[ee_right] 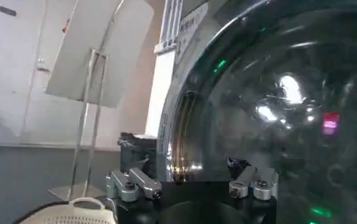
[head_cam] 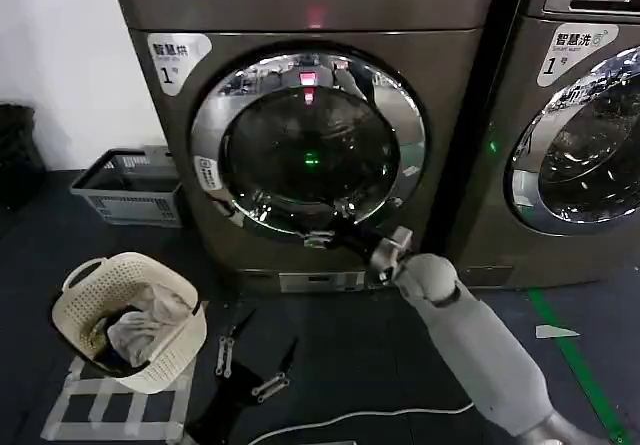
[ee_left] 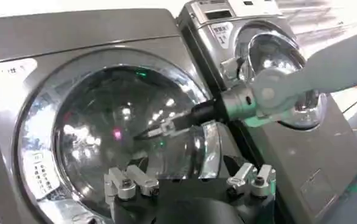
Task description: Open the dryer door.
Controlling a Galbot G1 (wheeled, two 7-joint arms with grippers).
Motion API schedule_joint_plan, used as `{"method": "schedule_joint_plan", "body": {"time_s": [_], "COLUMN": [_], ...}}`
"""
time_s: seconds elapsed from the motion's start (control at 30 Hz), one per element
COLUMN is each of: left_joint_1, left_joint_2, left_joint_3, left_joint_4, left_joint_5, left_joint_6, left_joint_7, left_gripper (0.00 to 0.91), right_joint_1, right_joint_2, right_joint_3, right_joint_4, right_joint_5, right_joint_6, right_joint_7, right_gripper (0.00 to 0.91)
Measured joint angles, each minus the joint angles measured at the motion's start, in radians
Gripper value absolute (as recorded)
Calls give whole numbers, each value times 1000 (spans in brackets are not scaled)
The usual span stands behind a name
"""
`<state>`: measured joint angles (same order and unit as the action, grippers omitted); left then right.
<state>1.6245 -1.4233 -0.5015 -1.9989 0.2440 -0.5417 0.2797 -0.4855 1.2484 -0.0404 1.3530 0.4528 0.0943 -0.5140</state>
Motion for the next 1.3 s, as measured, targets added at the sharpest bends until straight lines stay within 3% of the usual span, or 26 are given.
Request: {"method": "schedule_joint_plan", "body": {"time_s": [1.3], "left_joint_1": [-9], "left_joint_2": [-11], "left_joint_3": [0], "left_joint_4": [0], "left_joint_5": [-7], "left_joint_6": [1], "left_joint_7": [3], "left_gripper": [907], "right_joint_1": [139], "right_joint_2": [221], "right_joint_3": [-48], "right_joint_4": [-289], "right_joint_5": [-134], "right_joint_6": [41], "right_joint_7": [59], "right_gripper": [907]}}
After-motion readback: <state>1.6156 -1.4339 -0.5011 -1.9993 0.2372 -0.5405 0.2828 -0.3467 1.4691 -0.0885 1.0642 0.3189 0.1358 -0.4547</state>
